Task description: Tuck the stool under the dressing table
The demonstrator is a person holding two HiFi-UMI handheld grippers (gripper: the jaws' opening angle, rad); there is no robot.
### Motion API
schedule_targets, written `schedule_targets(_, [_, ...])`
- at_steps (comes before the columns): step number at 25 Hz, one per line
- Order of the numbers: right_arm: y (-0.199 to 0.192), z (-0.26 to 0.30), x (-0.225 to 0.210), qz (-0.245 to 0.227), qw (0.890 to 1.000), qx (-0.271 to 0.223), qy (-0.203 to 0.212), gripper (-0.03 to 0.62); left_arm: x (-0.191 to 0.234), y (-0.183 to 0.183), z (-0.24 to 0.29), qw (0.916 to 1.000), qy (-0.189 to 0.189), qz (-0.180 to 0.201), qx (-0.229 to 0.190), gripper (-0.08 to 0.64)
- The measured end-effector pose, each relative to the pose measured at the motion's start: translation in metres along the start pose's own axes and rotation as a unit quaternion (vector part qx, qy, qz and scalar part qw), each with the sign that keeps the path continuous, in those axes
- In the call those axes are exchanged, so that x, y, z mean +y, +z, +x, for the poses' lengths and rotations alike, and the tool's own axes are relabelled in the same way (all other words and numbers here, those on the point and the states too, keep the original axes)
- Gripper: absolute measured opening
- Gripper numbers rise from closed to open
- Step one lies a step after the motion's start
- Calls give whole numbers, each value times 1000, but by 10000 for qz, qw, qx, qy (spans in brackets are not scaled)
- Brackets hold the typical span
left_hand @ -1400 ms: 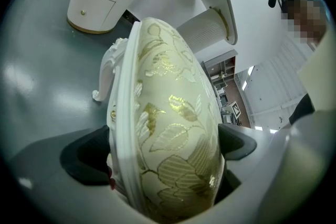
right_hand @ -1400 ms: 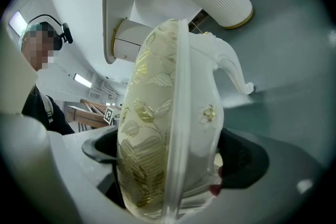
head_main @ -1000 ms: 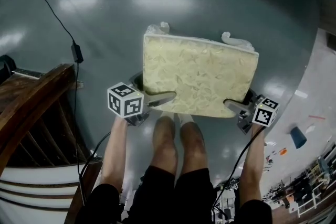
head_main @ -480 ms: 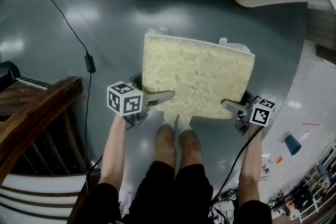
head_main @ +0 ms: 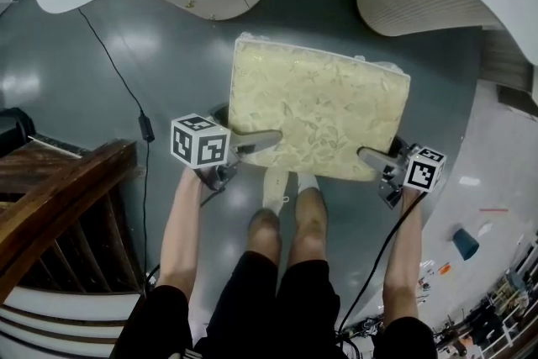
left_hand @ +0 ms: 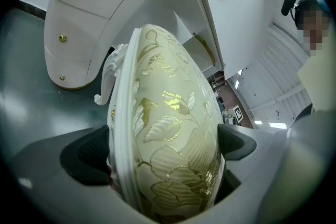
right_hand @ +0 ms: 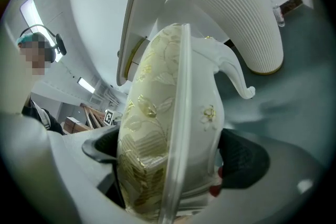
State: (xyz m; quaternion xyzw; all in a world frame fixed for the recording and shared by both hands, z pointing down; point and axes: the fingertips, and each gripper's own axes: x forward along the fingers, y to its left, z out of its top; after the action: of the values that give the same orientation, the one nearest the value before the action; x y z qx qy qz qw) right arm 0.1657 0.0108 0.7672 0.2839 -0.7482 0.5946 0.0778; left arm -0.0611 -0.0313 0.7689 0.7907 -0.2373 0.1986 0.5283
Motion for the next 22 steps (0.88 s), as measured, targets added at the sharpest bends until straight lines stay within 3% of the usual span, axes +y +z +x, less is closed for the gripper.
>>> schedule_targets(8, [10,-1,1,-181,9998,52,57,585,-4,1,-1,9997,70,-32,-245,618])
schedule_targets(22, [7,-2,0,-177,9997,157,106,584,-6,0,-3,9994,126,-58,-321,618])
